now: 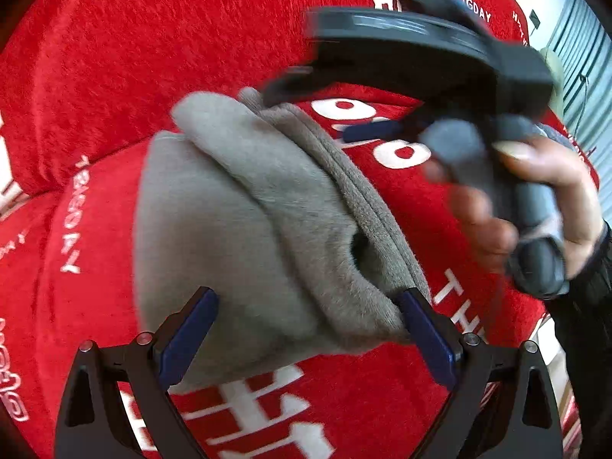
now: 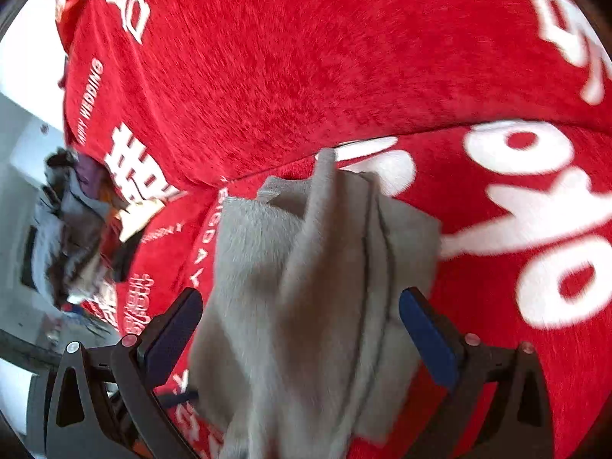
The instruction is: Fold small clothes
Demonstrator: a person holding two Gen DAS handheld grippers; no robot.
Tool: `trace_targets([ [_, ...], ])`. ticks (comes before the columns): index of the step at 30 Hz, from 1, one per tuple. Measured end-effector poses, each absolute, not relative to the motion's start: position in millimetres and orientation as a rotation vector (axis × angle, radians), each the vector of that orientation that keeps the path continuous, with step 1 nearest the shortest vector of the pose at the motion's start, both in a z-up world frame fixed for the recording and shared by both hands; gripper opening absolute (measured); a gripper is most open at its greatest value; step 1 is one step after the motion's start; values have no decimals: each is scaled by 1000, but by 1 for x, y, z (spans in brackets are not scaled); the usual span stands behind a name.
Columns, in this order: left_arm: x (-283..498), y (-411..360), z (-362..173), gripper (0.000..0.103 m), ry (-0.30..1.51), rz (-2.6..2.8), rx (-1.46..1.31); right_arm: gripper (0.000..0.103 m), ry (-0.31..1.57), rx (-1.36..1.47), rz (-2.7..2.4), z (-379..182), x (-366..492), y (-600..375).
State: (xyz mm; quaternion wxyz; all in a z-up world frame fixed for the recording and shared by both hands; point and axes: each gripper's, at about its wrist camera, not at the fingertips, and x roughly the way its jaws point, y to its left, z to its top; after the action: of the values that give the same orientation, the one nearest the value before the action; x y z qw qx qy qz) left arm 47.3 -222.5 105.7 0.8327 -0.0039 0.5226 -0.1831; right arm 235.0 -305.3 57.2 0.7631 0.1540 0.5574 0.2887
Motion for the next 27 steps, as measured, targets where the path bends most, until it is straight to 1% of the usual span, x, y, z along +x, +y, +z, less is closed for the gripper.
trace_targets([
  [1, 52, -226, 103, 97, 1117, -393, -26, 92, 1231, 306, 604, 50, 241, -302],
  [2, 55, -231, 101, 97, 1122, -395, -38, 80, 1259, 243, 540, 42, 248, -299],
  [3, 58, -236, 100, 97, 1126, -398, -48, 78, 1272, 213, 472, 36, 252, -304],
  [7, 62, -252, 104, 97, 1120, -484, -74, 78, 1251, 322, 291, 22, 251, -361],
  [11, 59, -249, 118, 97, 1085, -519, -133, 80, 1244, 533, 434, 22, 230, -398],
  [13, 52, -234, 128, 97, 1052, -524, -150, 80, 1223, 556, 478, 30, 220, -403],
  [16, 49, -200, 136, 97, 1018, -492, -201, 84, 1170, 548, 534, 49, 210, -397],
  [20, 54, -167, 125, 97, 1048, -417, -251, 85, 1152, 452, 577, 70, 216, -356],
  [23, 52, -161, 110, 97, 1084, -394, -247, 86, 1193, 318, 557, 68, 229, -315],
  [25, 53, -166, 98, 97, 1106, -387, -207, 85, 1230, 227, 460, 55, 243, -298],
  [26, 53, -169, 93, 97, 1107, -372, -173, 69, 1246, 233, 444, 50, 247, -295],
  [27, 53, -170, 89, 97, 1104, -356, -140, 26, 1254, 276, 481, 47, 249, -294],
])
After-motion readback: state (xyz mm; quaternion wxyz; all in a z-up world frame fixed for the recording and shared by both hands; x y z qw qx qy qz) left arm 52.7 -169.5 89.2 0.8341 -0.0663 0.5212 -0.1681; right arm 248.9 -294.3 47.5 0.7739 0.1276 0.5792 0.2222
